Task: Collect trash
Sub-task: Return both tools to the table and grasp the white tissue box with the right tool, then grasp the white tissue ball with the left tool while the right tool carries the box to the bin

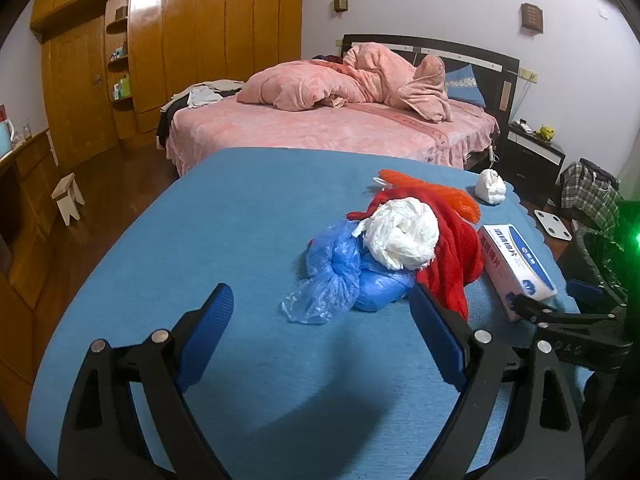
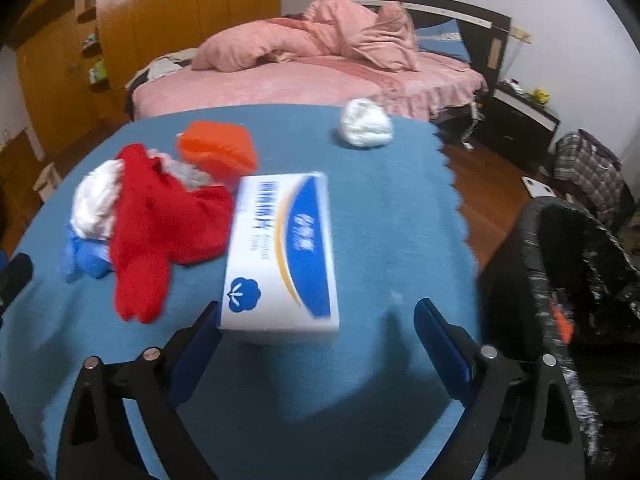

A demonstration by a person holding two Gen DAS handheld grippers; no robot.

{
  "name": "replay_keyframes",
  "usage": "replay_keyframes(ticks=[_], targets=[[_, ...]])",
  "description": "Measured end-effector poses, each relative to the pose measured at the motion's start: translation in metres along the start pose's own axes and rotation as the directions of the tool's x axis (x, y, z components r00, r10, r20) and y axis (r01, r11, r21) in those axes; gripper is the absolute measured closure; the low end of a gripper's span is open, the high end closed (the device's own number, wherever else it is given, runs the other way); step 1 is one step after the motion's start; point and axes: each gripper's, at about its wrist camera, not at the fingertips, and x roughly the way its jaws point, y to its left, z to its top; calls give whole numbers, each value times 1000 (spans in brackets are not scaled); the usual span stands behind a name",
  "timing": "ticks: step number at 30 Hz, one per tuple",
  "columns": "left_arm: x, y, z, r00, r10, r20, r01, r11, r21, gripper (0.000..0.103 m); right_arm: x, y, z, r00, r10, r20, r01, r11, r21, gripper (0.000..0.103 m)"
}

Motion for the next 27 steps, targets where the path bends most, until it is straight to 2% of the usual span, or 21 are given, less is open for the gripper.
replay_keyframes(ticks=[7, 12, 13, 14, 21, 24, 27], targets=[[3, -4, 1, 1000, -13, -3, 13, 1000, 0, 16, 7, -7, 4, 998, 68, 4, -68, 997, 35, 11], [1, -11, 10, 999, -28, 26, 28, 1000, -1, 16, 20, -2, 10, 994, 102, -29, -101, 995, 18, 29], [1, -13, 12, 999, -33, 29, 33, 999, 1, 16, 22, -1, 11, 993, 110, -35, -110, 994, 13, 36], [3, -17, 15, 998, -42, 37, 42, 999, 4, 18, 22, 0, 12, 993, 117, -36, -116, 993, 10, 44], [20, -43, 34, 995, -77, 64, 74, 996, 46, 36, 12, -5, 18, 992, 127, -10, -126, 992, 17, 45], [37, -50, 38, 996, -86, 32, 84, 995, 60, 50, 4, -13, 19, 991, 132, 5, -132, 991, 29, 45], [51, -53, 34, 996, -87, -3, 87, 994, 68, 54, -2, -19, 21, 990, 138, 14, -138, 990, 40, 45]])
